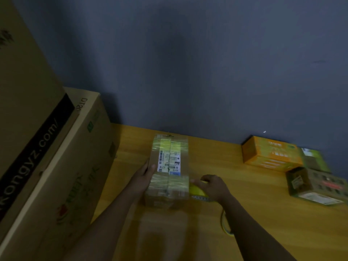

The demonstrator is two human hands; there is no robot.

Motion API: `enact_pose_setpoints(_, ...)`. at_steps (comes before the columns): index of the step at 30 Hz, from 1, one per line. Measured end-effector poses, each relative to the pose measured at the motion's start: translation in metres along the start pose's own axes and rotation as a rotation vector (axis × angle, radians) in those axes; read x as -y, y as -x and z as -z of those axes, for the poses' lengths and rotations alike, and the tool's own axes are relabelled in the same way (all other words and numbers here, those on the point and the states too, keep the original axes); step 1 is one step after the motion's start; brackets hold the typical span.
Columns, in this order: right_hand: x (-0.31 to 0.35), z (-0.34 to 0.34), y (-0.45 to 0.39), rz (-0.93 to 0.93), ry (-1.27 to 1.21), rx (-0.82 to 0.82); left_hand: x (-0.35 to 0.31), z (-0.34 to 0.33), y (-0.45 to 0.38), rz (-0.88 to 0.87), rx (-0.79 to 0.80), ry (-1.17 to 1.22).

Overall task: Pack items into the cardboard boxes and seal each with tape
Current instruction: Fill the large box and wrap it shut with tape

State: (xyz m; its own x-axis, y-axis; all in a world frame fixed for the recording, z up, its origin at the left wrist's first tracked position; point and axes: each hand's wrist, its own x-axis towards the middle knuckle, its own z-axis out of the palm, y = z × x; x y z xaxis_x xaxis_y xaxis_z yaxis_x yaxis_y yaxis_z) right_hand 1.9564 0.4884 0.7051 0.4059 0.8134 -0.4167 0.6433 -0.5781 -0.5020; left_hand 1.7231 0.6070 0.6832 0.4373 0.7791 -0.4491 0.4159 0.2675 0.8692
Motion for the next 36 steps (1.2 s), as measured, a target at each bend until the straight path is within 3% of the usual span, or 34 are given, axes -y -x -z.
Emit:
enact_pose_setpoints(3,-0.008,-0.005,0.008,-0.018,-0.061,0.085,-0.008,0.000,-0.010,-0.046,-0.034,-0.127)
enact_pose_setpoints(8,-0.013,-0.004,0.036,-0.042,-0.203,0.197,-0.042,-0.013,-0.028,-0.160,-0.371,-0.842)
enact_pose_setpoints(13,-0.017,-0.013,0.052,-0.007,-0.301,0.161,-0.058,-0.040,-0.025,-0.285,-0.401,-1.103)
enact_pose_setpoints(15,-0.015,-0.018,0.055,-0.047,-0.411,0.140,-0.056,-0.053,-0.011,-0.240,-0.374,-1.142)
enact_pose_setpoints(18,-0.014,-0.030,0.060,-0.106,-0.556,0.089,-0.041,-0.072,0.012,-0.134,-0.183,-1.042)
enact_pose_setpoints(21,-0.013,-0.042,0.063,-0.097,-0.623,0.061,-0.025,-0.071,0.011,-0.172,-0.086,-0.993)
enact_pose_setpoints(27,-0.012,-0.072,0.054,-0.227,-0.446,0.052,-0.037,-0.046,-0.018,-0.284,0.047,-1.122)
enact_pose_setpoints(36,-0.017,-0.094,0.044,-0.190,-0.513,0.018,-0.040,-0.045,-0.023,-0.406,0.013,-1.202)
